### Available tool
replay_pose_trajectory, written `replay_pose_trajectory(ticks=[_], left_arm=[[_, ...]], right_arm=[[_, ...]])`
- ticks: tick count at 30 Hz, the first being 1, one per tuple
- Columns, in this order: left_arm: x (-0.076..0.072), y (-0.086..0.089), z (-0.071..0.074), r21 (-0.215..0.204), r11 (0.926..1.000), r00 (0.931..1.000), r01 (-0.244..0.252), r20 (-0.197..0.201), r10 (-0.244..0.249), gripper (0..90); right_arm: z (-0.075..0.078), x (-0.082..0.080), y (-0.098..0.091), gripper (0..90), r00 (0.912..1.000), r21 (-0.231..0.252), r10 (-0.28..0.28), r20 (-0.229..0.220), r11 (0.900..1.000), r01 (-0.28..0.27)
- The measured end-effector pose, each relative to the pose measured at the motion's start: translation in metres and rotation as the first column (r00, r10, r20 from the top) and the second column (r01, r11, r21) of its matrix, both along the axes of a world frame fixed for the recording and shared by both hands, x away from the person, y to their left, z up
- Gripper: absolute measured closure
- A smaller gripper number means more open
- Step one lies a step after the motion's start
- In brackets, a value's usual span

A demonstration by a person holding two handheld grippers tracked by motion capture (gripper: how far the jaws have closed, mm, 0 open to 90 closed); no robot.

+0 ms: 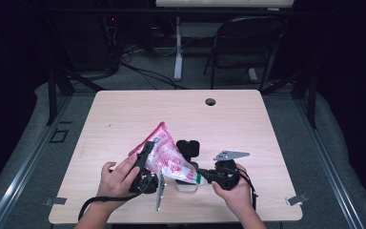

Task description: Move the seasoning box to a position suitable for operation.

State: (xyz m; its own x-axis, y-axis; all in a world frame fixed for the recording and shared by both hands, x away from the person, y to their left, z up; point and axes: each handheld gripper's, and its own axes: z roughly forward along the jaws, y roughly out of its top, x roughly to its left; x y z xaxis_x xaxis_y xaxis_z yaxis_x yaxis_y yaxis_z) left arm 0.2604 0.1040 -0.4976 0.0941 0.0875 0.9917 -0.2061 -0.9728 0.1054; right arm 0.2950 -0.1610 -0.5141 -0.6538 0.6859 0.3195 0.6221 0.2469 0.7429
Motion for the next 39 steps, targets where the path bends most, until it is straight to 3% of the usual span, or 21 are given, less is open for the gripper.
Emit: replay_pose_trajectory(ticks=[29,30,39], left_arm=[[0.0038,0.0036,-0.0002,0.000,1.0000,1.0000,-0.008,0.005,0.008,60.2],[0.0040,0.0042,-0.0006,-0.004,0.9999,0.9999,-0.011,-0.008,0.011,60.2],[0.0044,0.0074,0.0032,-0.013,0.9998,0.9998,-0.012,0.015,0.013,60.3]], right_arm=[[0.0006,-0.0008,0.0011,90.0,0.9999,-0.013,0.002,0.011,0.9999,-0.002],[0.0006,-0.0008,0.0011,90.0,0.9999,-0.013,0.002,0.011,0.9999,-0.002],[0.0010,-0.0013,0.0021,90.0,0.9999,-0.015,0.005,0.011,0.9999,-0.005]])
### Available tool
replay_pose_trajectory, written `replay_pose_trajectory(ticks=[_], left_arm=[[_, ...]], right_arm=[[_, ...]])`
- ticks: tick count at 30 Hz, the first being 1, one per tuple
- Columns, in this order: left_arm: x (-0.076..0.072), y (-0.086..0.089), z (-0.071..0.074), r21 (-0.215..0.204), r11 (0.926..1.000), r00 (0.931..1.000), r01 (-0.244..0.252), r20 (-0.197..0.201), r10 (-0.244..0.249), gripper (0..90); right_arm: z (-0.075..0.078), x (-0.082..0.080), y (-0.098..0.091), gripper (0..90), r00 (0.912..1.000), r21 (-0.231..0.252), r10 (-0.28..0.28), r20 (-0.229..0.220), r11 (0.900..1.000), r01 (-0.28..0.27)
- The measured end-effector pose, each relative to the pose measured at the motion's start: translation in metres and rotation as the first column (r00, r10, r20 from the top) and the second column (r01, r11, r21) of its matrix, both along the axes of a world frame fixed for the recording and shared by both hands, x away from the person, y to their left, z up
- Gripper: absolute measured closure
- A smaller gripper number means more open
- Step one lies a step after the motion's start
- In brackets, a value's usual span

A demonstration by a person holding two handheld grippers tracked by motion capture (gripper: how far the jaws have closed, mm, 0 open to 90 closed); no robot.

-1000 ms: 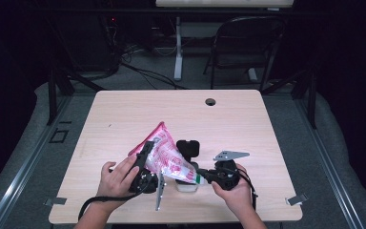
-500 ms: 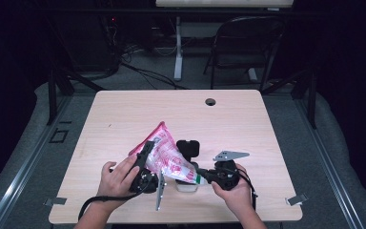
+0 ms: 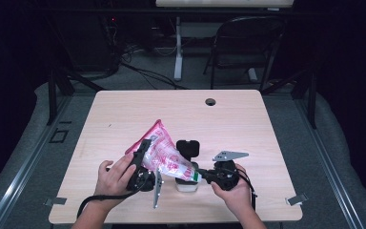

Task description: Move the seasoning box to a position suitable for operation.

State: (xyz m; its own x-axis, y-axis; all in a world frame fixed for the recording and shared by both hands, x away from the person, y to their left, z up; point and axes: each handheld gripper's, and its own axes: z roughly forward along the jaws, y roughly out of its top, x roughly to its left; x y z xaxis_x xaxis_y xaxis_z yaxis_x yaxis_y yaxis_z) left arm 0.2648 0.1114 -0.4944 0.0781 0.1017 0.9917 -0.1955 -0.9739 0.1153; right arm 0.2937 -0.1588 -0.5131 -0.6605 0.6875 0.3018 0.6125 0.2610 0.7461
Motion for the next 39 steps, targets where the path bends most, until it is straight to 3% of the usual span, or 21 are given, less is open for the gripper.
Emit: replay_pose_trajectory(ticks=[39], left_arm=[[-0.0005,0.0011,0.0015,0.010,0.9999,0.9999,-0.007,0.008,0.006,60.3]], right_arm=[[0.0057,-0.0007,-0.0040,90.0,0.9999,0.018,-0.004,0.016,0.9998,0.004]])
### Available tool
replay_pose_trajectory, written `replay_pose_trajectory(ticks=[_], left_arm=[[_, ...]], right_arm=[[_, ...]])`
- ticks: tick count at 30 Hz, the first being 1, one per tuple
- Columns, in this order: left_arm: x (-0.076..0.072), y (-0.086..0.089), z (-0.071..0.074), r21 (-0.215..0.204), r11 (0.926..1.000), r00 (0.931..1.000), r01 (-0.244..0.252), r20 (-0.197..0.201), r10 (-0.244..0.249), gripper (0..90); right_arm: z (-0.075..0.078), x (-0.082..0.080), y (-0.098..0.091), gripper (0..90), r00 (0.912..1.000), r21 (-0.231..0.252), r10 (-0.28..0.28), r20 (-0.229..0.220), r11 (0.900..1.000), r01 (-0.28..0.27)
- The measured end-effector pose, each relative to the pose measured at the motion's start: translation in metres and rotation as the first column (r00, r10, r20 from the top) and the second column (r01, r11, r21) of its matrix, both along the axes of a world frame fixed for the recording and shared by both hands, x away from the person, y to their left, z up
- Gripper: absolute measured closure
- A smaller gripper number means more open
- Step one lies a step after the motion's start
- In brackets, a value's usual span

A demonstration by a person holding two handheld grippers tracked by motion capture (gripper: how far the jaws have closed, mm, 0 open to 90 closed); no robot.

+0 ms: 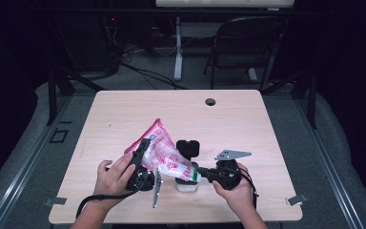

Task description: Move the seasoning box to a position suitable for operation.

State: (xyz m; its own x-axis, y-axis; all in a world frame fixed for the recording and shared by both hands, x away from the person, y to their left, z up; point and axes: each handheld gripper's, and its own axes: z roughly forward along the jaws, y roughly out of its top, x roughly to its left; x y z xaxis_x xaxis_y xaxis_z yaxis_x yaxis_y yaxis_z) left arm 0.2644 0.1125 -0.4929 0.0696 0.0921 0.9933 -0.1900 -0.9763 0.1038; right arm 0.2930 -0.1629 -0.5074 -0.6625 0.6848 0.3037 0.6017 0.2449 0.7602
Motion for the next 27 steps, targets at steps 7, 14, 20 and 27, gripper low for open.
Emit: replay_pose_trajectory(ticks=[7,14,20,27], left_arm=[[-0.0013,-0.0005,0.0013,0.004,1.0000,0.9999,0.009,0.008,-0.009,60.3],[-0.0018,-0.0012,0.0000,0.006,0.9999,0.9997,0.016,0.016,-0.016,60.3],[-0.0023,-0.0003,0.0011,0.009,0.9999,0.9999,0.012,0.012,-0.012,60.3],[-0.0031,-0.0003,0.0023,0.022,0.9996,0.9996,0.019,0.021,-0.019,60.3]], right_arm=[[0.0003,-0.0001,-0.0002,90.0,1.0000,0.001,-0.003,0.001,1.0000,0.003],[0.0000,0.0000,-0.0004,90.0,1.0000,0.001,-0.004,0.002,1.0000,0.004],[0.0002,0.0001,-0.0014,90.0,1.0000,0.007,-0.008,0.002,0.9999,0.008],[0.0001,0.0002,-0.0010,90.0,1.0000,0.001,-0.004,0.002,1.0000,0.004]])
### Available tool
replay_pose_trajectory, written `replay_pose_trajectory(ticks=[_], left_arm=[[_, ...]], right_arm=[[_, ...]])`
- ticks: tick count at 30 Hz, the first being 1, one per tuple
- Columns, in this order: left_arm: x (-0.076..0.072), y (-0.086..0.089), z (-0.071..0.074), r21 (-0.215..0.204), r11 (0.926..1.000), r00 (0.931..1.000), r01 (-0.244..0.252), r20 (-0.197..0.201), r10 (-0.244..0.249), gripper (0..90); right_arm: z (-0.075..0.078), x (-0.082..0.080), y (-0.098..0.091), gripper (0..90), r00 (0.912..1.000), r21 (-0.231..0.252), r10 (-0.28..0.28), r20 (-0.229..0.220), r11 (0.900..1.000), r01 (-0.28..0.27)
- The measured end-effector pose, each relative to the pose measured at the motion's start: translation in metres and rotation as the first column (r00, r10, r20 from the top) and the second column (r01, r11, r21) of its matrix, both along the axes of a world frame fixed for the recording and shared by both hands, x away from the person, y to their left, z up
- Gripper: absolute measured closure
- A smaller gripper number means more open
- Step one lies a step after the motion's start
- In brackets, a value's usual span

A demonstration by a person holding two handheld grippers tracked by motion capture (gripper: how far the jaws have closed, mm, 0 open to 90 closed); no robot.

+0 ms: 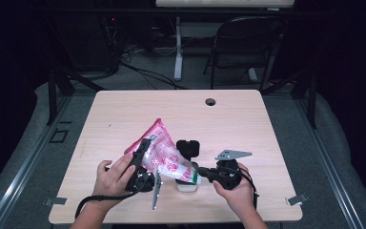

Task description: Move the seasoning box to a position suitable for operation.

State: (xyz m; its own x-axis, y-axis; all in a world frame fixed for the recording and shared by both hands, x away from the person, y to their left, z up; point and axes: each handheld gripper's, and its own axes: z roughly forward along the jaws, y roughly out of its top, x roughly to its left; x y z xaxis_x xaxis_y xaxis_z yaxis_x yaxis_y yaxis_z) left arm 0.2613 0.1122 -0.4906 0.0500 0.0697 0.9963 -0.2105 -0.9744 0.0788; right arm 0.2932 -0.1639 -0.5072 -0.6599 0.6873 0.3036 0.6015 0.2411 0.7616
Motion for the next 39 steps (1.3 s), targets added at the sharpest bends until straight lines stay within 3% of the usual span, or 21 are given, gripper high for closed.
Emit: replay_pose_trajectory(ticks=[23,39], left_arm=[[0.0000,-0.0005,0.0016,0.031,0.9995,0.9999,0.011,-0.002,-0.011,60.3],[0.0023,0.0016,0.0020,0.017,0.9999,0.9997,0.001,-0.024,0.000,60.3]], right_arm=[[0.0000,-0.0002,0.0000,90.0,1.0000,0.000,-0.001,0.001,1.0000,0.001],[0.0067,-0.0033,-0.0040,87.9,0.9997,-0.003,0.001,0.024,1.0000,-0.001]])
